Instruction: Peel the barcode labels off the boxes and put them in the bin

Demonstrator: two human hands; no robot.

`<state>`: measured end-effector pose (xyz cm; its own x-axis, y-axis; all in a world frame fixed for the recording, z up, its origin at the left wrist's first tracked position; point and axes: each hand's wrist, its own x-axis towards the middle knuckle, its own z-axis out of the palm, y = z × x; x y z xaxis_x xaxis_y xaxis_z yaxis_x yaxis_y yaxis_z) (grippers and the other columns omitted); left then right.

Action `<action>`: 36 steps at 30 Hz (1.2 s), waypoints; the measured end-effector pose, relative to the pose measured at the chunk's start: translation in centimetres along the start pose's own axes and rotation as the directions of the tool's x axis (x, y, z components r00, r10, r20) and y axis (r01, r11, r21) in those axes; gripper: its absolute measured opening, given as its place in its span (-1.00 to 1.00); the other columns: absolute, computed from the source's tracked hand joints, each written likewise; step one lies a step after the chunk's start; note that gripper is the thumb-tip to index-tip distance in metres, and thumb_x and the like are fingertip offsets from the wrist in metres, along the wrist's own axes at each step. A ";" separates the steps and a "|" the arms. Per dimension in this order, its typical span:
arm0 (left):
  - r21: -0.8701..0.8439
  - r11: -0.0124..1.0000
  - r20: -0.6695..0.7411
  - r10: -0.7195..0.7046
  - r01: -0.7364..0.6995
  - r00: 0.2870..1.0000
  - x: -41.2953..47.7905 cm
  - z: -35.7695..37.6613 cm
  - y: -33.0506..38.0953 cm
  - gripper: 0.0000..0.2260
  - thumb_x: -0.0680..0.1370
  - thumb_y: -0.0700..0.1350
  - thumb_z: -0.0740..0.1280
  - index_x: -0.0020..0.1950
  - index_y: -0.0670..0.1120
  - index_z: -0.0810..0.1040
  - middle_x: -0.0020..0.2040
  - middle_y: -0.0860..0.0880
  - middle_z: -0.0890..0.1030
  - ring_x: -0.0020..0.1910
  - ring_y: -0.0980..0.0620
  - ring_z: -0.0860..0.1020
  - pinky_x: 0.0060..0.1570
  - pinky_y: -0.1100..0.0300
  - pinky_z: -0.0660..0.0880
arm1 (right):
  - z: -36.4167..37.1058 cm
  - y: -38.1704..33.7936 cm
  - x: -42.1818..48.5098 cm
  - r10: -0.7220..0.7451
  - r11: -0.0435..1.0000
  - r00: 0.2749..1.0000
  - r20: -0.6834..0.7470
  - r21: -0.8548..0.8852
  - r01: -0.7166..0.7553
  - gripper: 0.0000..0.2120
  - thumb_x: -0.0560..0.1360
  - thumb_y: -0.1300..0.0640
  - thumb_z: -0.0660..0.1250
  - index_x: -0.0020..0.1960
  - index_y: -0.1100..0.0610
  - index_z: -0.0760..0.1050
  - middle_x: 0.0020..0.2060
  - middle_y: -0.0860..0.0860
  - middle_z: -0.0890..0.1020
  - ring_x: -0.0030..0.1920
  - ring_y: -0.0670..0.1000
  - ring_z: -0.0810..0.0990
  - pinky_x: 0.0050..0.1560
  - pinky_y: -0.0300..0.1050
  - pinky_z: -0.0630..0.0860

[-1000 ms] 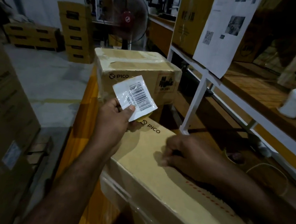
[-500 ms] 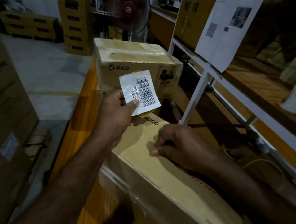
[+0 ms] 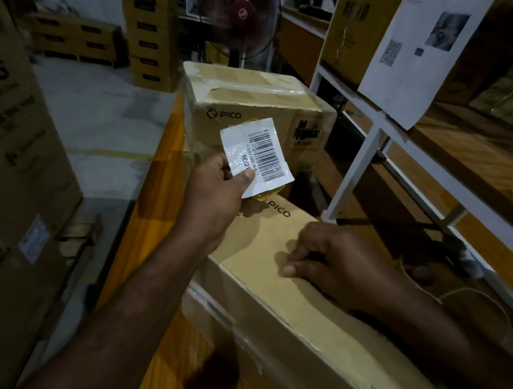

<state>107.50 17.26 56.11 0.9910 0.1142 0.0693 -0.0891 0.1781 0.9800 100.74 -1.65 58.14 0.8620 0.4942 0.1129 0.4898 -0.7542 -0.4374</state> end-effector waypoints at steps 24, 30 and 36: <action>-0.007 1.000 0.004 -0.008 0.008 1.000 -0.2 0.2 0.3 -0.84 0.60 -0.28 0.31 0.12 -0.09 0.58 0.02 -0.07 0.71 -0.07 -0.08 0.71 -0.27 -0.03 0.66 | 0.7 0.1 1.0 -0.002 1.000 0.999 -0.054 -0.019 0.001 -0.77 0.41 -0.05 0.49 -0.30 -0.22 0.45 -0.29 -0.24 0.55 -0.17 -0.21 0.56 -0.19 -0.24 0.49; 0.060 0.998 0.004 0.008 -0.008 1.000 -0.3 0.3 0.1 -0.81 0.60 -0.24 0.33 0.18 -0.07 0.58 0.04 -0.04 0.70 -0.03 -0.03 0.70 -0.31 0.11 0.62 | -1.6 2.8 2.0 0.170 0.985 0.978 -0.123 -0.022 -0.174 -0.90 0.44 0.04 0.47 -0.21 -0.09 0.57 -0.16 -0.14 0.60 -0.09 -0.18 0.56 -0.09 -0.16 0.50; 0.079 0.997 -0.030 0.017 -0.015 0.999 0.1 0.4 0.0 -0.85 0.59 -0.24 0.34 0.09 -0.03 0.60 0.02 -0.03 0.71 -0.05 -0.03 0.71 -0.18 -0.07 0.67 | 0.2 -2.3 1.9 0.118 0.979 0.991 -0.067 -0.160 -0.128 -0.83 0.45 -0.23 0.33 -0.14 -0.15 0.54 -0.07 -0.25 0.50 0.04 -0.19 0.43 0.15 0.00 0.45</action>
<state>107.64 16.88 56.15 0.9859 0.1462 0.0808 -0.0958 0.0981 0.9906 101.24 1.13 59.16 0.9207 0.3714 0.1197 0.3901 -0.8707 -0.2994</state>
